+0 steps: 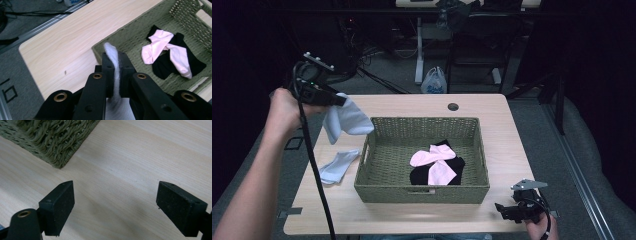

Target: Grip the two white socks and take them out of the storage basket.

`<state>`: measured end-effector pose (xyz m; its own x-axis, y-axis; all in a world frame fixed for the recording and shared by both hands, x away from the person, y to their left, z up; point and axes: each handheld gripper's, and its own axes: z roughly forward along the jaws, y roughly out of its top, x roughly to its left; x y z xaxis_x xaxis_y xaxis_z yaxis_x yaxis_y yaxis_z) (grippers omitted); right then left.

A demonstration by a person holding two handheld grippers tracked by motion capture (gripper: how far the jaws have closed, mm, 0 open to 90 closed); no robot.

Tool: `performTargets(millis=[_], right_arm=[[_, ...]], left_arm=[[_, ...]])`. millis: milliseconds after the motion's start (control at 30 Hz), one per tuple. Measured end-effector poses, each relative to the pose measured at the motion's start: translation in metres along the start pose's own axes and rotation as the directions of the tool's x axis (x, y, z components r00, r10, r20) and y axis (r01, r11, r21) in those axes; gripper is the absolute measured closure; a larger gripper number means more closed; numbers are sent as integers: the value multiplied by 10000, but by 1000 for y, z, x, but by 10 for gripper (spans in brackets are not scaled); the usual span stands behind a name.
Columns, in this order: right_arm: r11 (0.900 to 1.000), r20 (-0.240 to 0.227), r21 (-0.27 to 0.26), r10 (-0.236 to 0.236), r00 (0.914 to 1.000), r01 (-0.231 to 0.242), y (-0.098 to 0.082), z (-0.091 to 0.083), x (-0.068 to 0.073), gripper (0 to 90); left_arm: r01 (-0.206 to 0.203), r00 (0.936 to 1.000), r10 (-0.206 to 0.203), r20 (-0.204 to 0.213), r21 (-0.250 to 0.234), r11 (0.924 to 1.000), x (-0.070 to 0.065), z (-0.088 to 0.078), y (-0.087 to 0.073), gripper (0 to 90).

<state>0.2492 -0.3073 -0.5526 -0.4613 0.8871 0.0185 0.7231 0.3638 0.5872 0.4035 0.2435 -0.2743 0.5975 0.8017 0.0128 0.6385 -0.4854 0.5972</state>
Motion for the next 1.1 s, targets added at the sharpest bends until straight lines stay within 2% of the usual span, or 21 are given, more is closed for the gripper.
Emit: performTargets(millis=[267,533,600,833,1100], right_arm=[[10000,78,-10,7,10000,-7,0,0,1,148],[10000,35,60,-3,10000,3,0,1,1,148],[10000,46,56,1,10000,-2,0,1,1,148],[10000,35,74,17,10000,-17,1,1,1,148],[10000,49,60,-3,10000,3,1,1,2,148]], left_arm=[[539,9980,-542,-328,-97,9985,21,-17,-24,865],[997,9941,-988,-437,183,9949,37,-8,-52,864],[1132,9932,-1128,-287,138,9935,41,-3,-61,863],[1610,9870,-1608,-88,587,9852,52,31,-94,863],[1948,9801,-1978,163,1106,9746,54,76,-122,858]])
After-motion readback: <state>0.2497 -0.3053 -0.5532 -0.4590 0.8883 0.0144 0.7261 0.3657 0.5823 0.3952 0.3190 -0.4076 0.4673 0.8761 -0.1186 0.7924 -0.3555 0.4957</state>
